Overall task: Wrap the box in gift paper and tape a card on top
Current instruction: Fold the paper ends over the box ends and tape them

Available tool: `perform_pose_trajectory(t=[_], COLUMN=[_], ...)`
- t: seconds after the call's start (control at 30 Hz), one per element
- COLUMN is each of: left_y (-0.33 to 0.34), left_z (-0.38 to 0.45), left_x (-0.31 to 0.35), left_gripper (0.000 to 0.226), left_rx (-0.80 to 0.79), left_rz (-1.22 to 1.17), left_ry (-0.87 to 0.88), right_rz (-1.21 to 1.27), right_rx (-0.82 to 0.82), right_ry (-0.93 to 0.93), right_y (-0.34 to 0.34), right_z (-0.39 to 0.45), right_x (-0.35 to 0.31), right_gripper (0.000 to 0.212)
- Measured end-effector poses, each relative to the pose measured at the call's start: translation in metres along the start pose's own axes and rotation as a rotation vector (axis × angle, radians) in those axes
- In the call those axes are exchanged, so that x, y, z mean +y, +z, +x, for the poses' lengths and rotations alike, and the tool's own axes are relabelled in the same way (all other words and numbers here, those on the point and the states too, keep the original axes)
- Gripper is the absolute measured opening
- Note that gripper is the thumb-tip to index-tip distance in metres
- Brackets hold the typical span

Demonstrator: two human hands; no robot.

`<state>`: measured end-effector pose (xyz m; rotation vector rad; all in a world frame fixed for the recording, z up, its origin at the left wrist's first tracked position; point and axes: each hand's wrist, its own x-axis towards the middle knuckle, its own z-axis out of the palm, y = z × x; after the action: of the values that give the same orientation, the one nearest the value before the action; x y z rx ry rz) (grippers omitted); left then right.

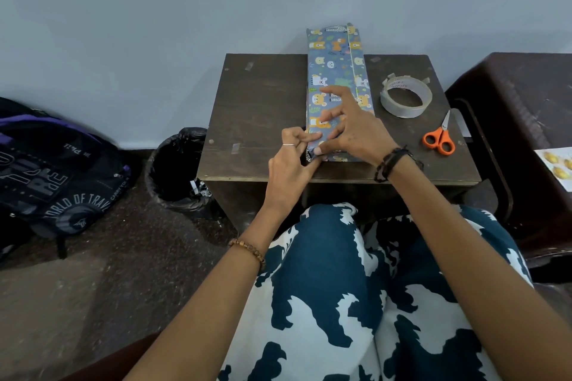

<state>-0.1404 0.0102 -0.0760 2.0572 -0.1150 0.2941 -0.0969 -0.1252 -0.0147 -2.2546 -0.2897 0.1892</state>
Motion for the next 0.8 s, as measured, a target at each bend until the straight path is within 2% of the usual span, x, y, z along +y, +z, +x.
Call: perform_pose_trajectory(t=[0.13, 0.27, 0.33, 0.4, 0.47, 0.5, 0.6, 0.67, 0.8], left_y=[0.000, -0.003, -0.007, -0.011, -0.013, -0.014, -0.013, -0.011, 0.001], left_z=[0.001, -0.003, -0.007, -0.012, -0.017, -0.018, -0.003, 0.018, 0.059], left_x=[0.002, 0.003, 0.000, -0.005, -0.009, -0.007, 0.006, 0.017, 0.034], left_gripper=[0.046, 0.042, 0.046, 0.051, 0.051, 0.048, 0.037, 0.032, 0.056], left_rx=[-0.005, -0.039, -0.074, -0.141, -0.171, -0.147, 0.054, 0.130, -0.046], left_rz=[-0.005, -0.046, -0.034, -0.036, -0.129, -0.223, -0.423, -0.398, -0.377], left_ry=[-0.028, -0.008, 0.043, 0.096, 0.111, 0.089, -0.096, -0.236, -0.527], right_rz=[0.138, 0.229, 0.336, 0.391, 0.317, 0.281, 0.240, 0.197, 0.154], right_rx=[-0.074, -0.004, 0.113, 0.353, 0.587, 0.649, 0.607, 0.506, 0.426], right_ry=[0.061, 0.055, 0.024, -0.017, -0.030, -0.007, 0.112, 0.169, 0.253], right_y=[-0.006, -0.011, -0.011, -0.012, -0.018, -0.021, -0.026, -0.020, -0.004], right_z=[0.011, 0.012, 0.004, -0.010, -0.022, -0.025, -0.030, -0.030, -0.026], right_x=[0.006, 0.010, 0.012, 0.018, 0.032, 0.039, 0.049, 0.048, 0.043], right_gripper=[0.082, 0.058, 0.040, 0.024, 0.014, 0.012, 0.016, 0.024, 0.035])
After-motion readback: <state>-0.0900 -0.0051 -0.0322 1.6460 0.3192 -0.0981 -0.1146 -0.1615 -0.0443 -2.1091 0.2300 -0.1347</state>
